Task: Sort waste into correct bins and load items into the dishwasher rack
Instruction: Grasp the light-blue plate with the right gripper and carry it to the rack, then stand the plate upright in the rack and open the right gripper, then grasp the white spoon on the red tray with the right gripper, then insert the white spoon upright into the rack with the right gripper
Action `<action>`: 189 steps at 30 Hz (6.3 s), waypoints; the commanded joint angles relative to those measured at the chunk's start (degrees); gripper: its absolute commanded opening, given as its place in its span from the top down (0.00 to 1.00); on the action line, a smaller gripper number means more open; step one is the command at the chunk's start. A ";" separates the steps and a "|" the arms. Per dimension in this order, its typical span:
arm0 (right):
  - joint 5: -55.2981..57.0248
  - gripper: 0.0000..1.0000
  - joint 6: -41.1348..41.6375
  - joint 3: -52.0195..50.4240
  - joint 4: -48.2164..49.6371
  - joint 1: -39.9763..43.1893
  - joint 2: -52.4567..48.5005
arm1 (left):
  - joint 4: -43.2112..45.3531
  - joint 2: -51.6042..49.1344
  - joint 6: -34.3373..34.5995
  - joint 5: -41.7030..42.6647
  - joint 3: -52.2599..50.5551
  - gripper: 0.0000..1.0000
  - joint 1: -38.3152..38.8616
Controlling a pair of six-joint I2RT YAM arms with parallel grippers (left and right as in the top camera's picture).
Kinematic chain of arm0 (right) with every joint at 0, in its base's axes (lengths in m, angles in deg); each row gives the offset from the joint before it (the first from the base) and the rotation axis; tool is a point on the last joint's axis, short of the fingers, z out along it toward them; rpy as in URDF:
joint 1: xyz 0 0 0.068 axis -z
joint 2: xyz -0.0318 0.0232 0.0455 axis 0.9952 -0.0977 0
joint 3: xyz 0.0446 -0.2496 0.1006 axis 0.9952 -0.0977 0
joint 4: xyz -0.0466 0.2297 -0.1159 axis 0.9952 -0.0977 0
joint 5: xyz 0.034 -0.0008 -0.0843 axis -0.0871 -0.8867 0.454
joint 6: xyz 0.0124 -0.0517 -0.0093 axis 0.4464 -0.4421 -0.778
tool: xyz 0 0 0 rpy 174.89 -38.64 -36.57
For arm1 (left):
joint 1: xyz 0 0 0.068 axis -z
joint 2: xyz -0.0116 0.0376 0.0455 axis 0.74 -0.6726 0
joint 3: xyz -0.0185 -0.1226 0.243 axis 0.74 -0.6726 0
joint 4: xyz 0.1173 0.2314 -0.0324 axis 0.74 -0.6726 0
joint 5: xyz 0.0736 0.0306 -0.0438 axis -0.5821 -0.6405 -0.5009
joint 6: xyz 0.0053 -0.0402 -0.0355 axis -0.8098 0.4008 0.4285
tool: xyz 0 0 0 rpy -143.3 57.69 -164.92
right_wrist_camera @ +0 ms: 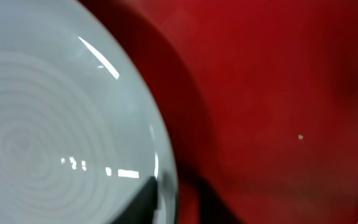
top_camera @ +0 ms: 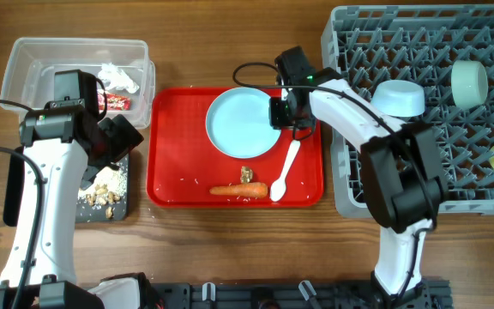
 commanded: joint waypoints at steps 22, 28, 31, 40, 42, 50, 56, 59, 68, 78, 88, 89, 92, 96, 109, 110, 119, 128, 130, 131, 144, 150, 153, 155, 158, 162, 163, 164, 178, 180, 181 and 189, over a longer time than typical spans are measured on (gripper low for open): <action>65.35 0.96 -16.57 2.38 0.31 5.84 31.52 | 0.02 0.70 0.52 0.09 0.26 0.00 -0.31; 74.62 0.96 -21.51 2.27 6.51 8.24 28.89 | 0.00 0.70 0.52 0.09 0.26 0.00 -0.31; 74.64 0.96 -22.56 2.27 8.24 9.25 26.34 | -0.02 0.70 0.52 0.09 0.26 0.00 -0.31; 67.65 0.96 -22.47 2.27 7.39 11.02 17.00 | 0.20 0.70 0.52 0.09 0.26 0.00 -0.31; 64.59 0.96 -21.99 2.27 7.28 10.91 15.89 | 0.24 0.70 0.52 0.09 0.26 0.00 -0.31; 51.47 0.53 -21.22 2.27 2.45 10.27 15.43 | 0.28 0.70 0.52 0.09 0.26 0.00 -0.31; 36.15 0.39 -21.18 2.29 -2.93 10.21 23.12 | 0.66 0.70 0.52 0.09 0.26 0.00 -0.31; 22.10 0.22 -21.18 2.29 -5.22 10.21 28.48 | 0.70 0.70 0.52 0.09 0.26 0.00 -0.31; -1.84 0.09 -5.11 0.39 -16.81 5.40 33.64 | 1.09 0.70 0.55 0.28 0.26 0.00 -0.26; -1.95 0.10 26.56 -19.41 -7.30 -7.54 31.82 | 0.81 0.70 0.52 0.31 0.26 0.00 -0.26; 2.45 0.25 45.62 -29.40 -2.14 -11.89 30.77 | 0.79 0.70 0.52 0.31 0.26 0.00 -0.26; 2.84 0.25 46.66 -29.55 -1.77 -12.46 30.12 | 0.79 0.70 0.52 0.31 0.26 0.00 -0.26; 3.26 0.25 48.35 -29.57 0.42 -14.16 27.50 | 0.79 0.70 0.52 0.31 0.26 0.00 -0.26; 3.06 0.25 50.90 -29.57 2.69 -15.23 21.97 | 0.31 0.70 0.50 0.31 0.26 0.00 -0.26; 3.02 0.62 52.65 -29.57 5.18 -15.23 18.10 | -0.04 0.70 0.52 0.28 0.26 0.00 -0.26; 2.78 0.64 52.63 -29.57 5.20 -15.23 18.10 | -0.04 0.70 0.52 0.28 0.26 0.00 -0.26; 2.86 0.66 51.98 -29.57 5.68 -15.23 18.10 | -0.04 0.70 0.52 0.31 0.26 0.00 -0.26; 2.32 0.79 44.94 -29.49 8.92 -15.23 18.12 | -0.04 0.70 0.52 0.28 0.26 0.00 -0.26; 2.16 0.81 44.70 -29.49 9.09 -15.23 18.12 | -0.04 0.70 0.52 0.28 0.26 0.00 -0.26; 2.16 0.81 44.72 -29.49 9.09 -15.23 18.12 | -0.04 0.70 0.52 0.31 0.26 0.00 -0.26; 2.58 0.95 24.96 -26.05 8.72 -13.09 23.06 | -0.04 0.70 0.52 0.28 0.26 0.00 -0.26; 13.62 0.96 7.30 -24.55 0.57 -8.02 35.85 | 0.00 0.70 0.52 0.28 0.26 0.00 -0.26; 16.22 0.96 -3.87 -24.55 -1.90 -4.33 43.04 | 0.00 0.70 0.52 0.31 0.26 0.00 -0.26; 16.20 0.96 -9.18 -24.55 -2.67 -2.10 46.62 | 0.24 0.70 0.55 0.57 0.26 0.00 -0.26; 16.20 0.95 -13.22 -24.57 -3.93 1.38 50.12 | 0.83 0.70 0.52 3.17 0.26 0.00 -0.26; 16.20 0.96 -15.89 -24.87 -6.45 4.70 49.27 | 1.07 0.70 0.55 5.44 0.26 0.00 -0.24; 16.20 0.96 -16.35 -25.44 -6.99 5.57 48.39 | 1.09 0.70 0.55 6.34 0.26 0.00 -0.15; 16.20 0.96 -16.33 -25.99 -7.30 6.16 47.56 | 1.09 0.70 0.55 7.13 0.26 0.00 0.09; 18.78 0.96 -8.63 -26.99 -8.13 7.34 34.82 | 3.32 0.39 8.63 9.75 -1.42 0.00 15.02; 18.78 0.96 -7.26 -26.99 -7.91 7.34 34.82 | 3.96 -0.24 9.46 9.68 -1.49 0.00 17.51; 18.80 0.96 -6.73 -26.99 -7.82 7.39 34.82 | 4.17 -0.74 10.03 9.62 -1.49 0.00 18.58; 19.17 0.96 -5.60 -26.99 -8.98 11.13 34.82 | 4.37 -3.91 16.35 9.81 -1.49 0.00 24.92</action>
